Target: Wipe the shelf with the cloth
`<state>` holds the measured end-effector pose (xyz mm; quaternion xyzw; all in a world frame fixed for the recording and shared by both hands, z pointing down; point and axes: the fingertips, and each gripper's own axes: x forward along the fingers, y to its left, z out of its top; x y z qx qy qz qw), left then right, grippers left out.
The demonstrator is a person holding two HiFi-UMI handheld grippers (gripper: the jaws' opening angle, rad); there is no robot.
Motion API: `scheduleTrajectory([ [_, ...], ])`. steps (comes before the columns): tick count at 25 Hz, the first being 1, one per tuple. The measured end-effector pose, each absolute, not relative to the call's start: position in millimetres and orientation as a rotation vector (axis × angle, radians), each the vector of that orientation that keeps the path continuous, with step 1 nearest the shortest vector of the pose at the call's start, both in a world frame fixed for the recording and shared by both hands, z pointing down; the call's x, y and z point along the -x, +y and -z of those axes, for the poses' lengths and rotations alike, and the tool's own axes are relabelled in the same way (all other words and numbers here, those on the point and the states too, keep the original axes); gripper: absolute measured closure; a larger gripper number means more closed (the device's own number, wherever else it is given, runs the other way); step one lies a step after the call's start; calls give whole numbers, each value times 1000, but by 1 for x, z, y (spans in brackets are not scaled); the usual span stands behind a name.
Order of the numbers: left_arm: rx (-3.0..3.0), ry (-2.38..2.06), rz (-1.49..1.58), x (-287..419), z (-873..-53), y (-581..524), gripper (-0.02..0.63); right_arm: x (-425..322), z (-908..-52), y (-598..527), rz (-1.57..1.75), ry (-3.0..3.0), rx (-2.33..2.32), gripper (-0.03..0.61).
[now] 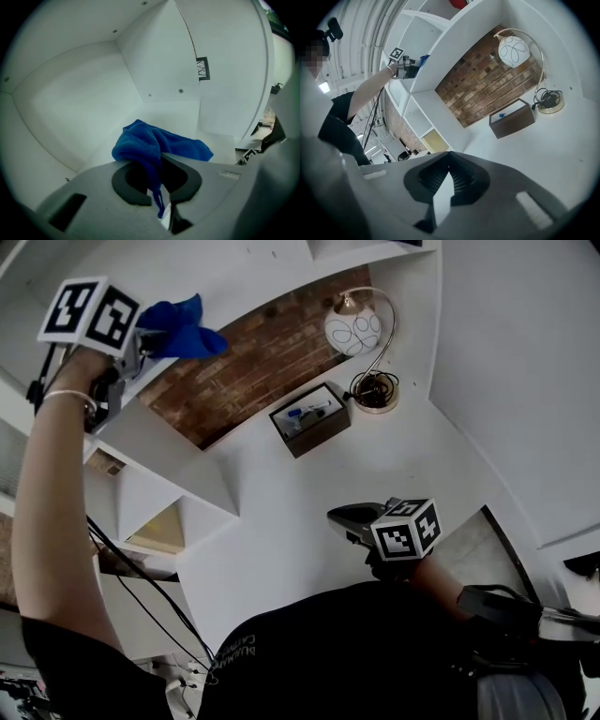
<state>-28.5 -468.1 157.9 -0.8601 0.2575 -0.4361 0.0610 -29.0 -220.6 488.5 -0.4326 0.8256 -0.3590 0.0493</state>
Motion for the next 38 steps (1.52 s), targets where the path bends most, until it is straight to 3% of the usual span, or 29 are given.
scheduleTrajectory([
  [11,2687,878,1238,16,-156,-468,581,-11,-488,-206,1074,2558,1294,571],
  [17,2661,1038,1309,6,-152,-471,583,-81,-477,-196,1065,2656,1284,571],
  [28,2719,1282,1249,-80,-152,-470,581,-201,-496,-193,1147,2727,1105,571],
  [38,2903,1210,1098,-128,-149,-456,581,-210,-502,-189,1171,2683,1037,571],
])
